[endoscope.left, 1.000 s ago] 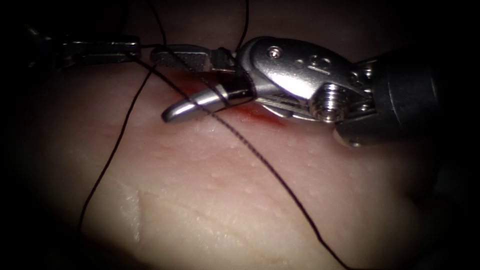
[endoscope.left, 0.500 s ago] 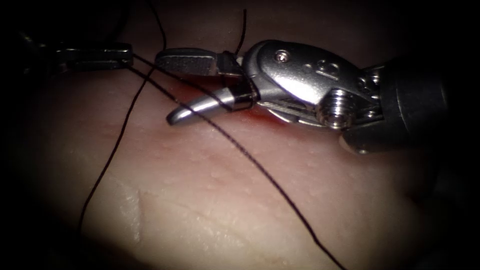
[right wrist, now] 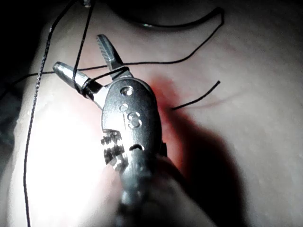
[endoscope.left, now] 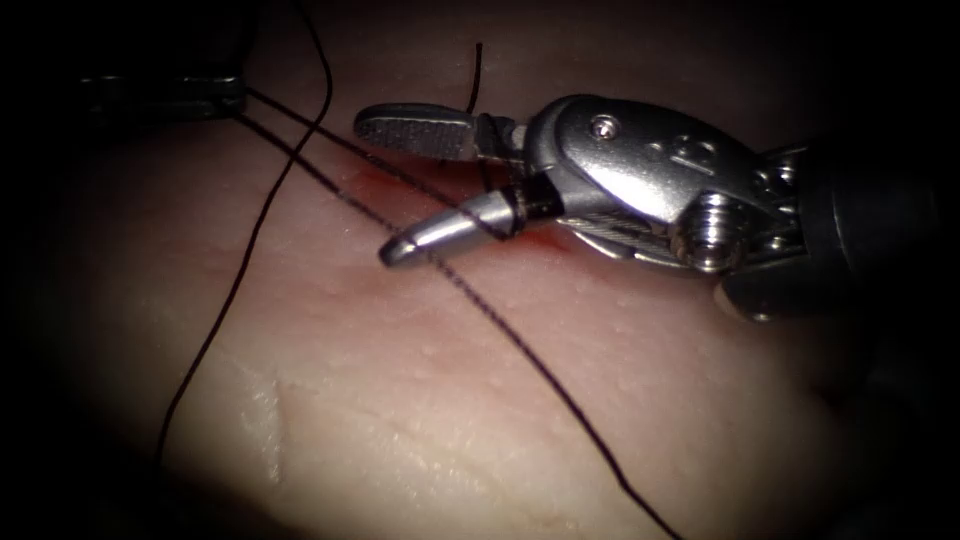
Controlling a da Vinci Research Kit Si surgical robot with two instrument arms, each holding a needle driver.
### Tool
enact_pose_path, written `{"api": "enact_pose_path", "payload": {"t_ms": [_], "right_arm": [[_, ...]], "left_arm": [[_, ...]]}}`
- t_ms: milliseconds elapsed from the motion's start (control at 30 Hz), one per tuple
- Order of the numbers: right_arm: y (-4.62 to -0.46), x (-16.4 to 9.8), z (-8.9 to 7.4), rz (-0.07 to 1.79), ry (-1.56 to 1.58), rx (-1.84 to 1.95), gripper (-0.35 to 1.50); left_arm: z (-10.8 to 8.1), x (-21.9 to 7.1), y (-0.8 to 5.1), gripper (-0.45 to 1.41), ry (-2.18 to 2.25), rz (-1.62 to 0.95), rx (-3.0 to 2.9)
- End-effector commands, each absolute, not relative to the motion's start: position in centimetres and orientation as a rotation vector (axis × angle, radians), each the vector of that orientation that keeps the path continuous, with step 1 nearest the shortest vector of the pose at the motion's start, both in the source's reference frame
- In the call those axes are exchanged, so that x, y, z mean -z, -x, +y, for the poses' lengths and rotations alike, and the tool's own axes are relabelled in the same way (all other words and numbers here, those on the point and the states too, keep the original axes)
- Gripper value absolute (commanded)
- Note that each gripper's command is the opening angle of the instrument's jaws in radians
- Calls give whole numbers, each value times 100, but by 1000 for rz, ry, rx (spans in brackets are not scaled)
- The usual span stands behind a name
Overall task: Wound Closure
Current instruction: Left hand wraps suture counter-clockwise around the right hand two times
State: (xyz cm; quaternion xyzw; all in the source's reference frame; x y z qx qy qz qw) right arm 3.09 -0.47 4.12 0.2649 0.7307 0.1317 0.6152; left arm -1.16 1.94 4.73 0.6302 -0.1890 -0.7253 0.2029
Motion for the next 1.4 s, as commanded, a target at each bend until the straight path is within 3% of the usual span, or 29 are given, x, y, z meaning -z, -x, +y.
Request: {"api": "enact_pose_path", "payload": {"t_ms": [33,733,833,1400], "right_arm": [[-318,-417,-53,1680,-616,-304,73],[-328,-414,-64,1652,-685,-285,68],[-330,-412,-66,1655,-712,-275,59],[-332,-412,-64,1670,-719,-282,63]], "left_arm": [[188,-477,124,-45,-1765,-523,2021],[210,-491,152,-45,-1779,-555,1997],[212,-493,154,-45,-1779,-556,1998],[222,-497,183,-45,-1802,-567,1983]]}}
